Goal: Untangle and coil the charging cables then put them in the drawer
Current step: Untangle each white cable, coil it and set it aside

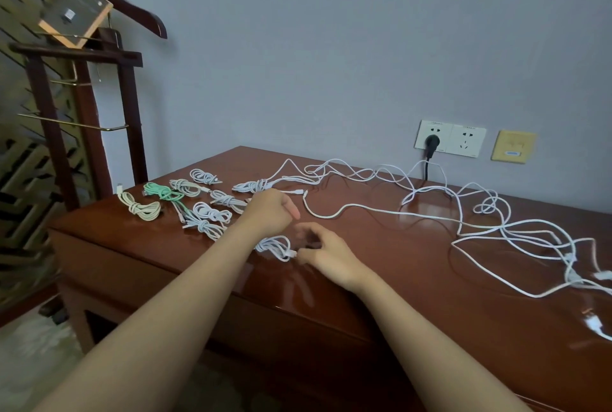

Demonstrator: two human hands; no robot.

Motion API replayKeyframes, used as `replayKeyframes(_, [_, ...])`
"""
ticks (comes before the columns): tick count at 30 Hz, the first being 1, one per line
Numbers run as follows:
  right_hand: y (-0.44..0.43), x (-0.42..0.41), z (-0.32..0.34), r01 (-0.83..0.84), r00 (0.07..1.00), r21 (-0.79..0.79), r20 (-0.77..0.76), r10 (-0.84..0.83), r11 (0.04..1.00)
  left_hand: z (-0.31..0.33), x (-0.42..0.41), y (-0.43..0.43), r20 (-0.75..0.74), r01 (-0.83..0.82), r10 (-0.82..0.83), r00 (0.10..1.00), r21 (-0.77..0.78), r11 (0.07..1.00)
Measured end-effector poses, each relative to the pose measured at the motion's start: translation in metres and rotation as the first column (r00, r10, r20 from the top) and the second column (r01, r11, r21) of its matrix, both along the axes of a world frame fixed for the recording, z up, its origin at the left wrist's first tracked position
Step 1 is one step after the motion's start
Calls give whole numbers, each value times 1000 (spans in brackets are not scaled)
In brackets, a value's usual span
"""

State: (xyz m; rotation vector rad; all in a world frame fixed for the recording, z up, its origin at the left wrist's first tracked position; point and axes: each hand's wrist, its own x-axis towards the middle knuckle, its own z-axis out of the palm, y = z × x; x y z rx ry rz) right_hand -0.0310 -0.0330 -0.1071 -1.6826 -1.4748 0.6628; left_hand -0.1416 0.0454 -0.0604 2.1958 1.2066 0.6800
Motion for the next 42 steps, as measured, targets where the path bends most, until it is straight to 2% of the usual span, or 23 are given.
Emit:
replayKeyframes(8, [-26,70,-4,275,941,24,197,-275,961,-7,53,-8,-69,49,-46,997,45,998])
replayKeyframes(11, [-42,92,-7,335,898,42,288,-332,941,-18,70,-8,-180,45,-36,983,47,998])
replayKeyframes(14, [-52,107,-9,360,874,66,327,-361,931,-26,87,-9,-352,46,-18,936,70,996])
replayKeyframes(16, [-55,114,-11,360,859,74,363,-361,930,-33,97,-9,-417,34,2,909,79,996])
replayKeyframes(19, [-57,124,-11,363,833,100,411,-371,927,-43,110,-6,-439,-6,40,898,80,997])
replayKeyframes(23, [-54,136,-12,374,801,116,460,-383,920,-53,122,-5,-416,9,103,904,259,966])
replayKeyframes(25, [-52,139,-13,374,791,124,475,-387,919,-54,129,-8,-423,56,77,903,294,954])
replayKeyframes(27, [-51,140,-13,355,779,143,502,-377,924,-53,137,-15,-433,144,-17,901,263,954])
replayKeyframes(32, [-51,144,-13,283,703,213,617,-353,935,-55,160,-39,-270,366,-300,915,240,899])
replayKeyframes(35, [-51,156,-14,296,690,272,602,-402,916,-57,175,-48,-20,446,-449,894,159,881])
replayKeyframes(39, [-50,176,-15,293,693,319,578,-430,901,-58,193,-48,233,446,-460,857,114,888])
replayKeyframes(42, [-47,187,-15,314,742,396,466,-483,863,-57,210,-48,400,423,-413,818,68,904])
